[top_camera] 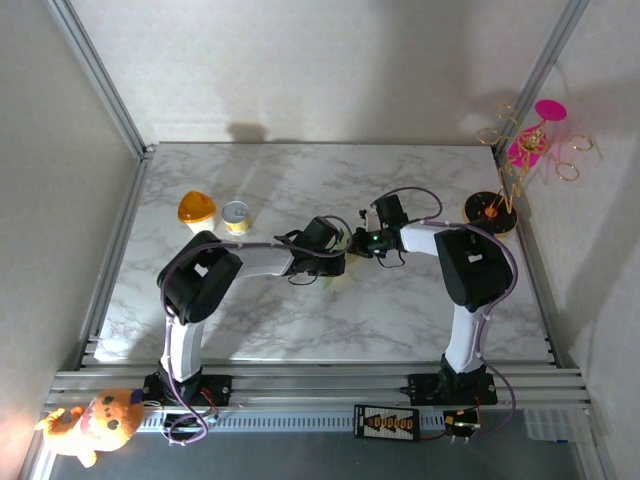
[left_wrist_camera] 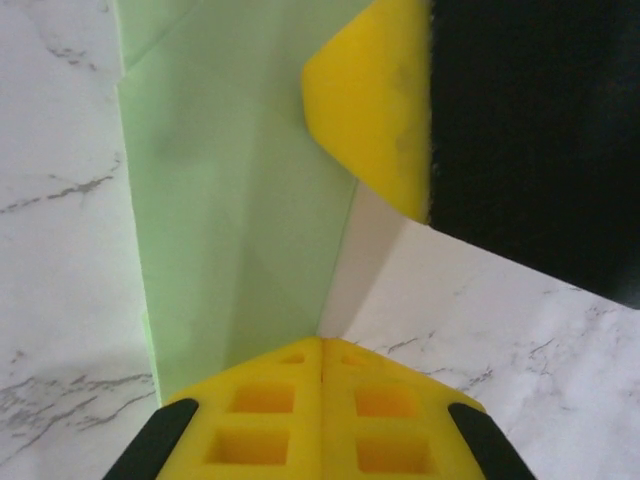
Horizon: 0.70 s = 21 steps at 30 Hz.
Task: Fold a paper plane with a square sheet of paper (pick it up from the middle)
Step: Fold the wing for the fifth time at the center of the table.
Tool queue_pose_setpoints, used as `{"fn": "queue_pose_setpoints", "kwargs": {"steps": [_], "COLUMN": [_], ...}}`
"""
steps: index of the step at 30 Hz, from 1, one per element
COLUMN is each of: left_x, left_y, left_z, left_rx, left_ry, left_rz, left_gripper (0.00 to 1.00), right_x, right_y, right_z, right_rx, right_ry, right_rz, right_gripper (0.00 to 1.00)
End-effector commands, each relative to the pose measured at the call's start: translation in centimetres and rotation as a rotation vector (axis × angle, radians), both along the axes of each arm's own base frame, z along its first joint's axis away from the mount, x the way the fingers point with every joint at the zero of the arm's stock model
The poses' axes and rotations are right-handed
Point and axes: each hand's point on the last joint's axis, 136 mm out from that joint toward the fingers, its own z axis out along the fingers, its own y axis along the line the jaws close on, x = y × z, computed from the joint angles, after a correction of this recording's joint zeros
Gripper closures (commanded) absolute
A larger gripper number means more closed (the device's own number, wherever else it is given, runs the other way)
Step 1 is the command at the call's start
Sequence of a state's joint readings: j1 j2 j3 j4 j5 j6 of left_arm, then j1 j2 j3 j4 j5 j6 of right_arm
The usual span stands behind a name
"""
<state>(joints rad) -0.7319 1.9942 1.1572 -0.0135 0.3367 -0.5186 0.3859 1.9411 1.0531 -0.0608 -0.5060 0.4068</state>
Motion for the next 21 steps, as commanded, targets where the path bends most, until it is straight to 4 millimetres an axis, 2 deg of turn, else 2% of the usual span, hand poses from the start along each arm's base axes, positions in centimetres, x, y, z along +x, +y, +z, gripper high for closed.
{"fn": "queue_pose_setpoints", "kwargs": {"steps": [1, 5, 14, 21], "left_x": [-1.6, -4.3, -9.5, -11.6], "left_y": [2.3, 3.9, 6.5, 6.9], "left_z": [-2.6, -4.0, -4.5, -4.1], "left_rx": [0.063, 0.067, 0.137, 0.178], "left_ry": [0.054, 0.114, 0.173, 0.169], "left_rz": [0.010, 0.003, -0.064, -0.129], "left_gripper": [1.00, 1.00, 1.00, 1.00], "right_x": [-2.7, -2.8, -2.5, -2.3], "right_y": [-2.4, -2.6, -2.8, -2.9], "right_z": [-5.1, -5.5, -6.0, -6.0], "right_rx": [-0.147, -0.159, -0.176, -0.184], "right_ry": [0.139, 0.150, 0.160, 0.155], "right_rz": [-0.018, -0.028, -0.045, -0.040], "right_gripper": [0.95, 0.95, 0.95, 0.95]}}
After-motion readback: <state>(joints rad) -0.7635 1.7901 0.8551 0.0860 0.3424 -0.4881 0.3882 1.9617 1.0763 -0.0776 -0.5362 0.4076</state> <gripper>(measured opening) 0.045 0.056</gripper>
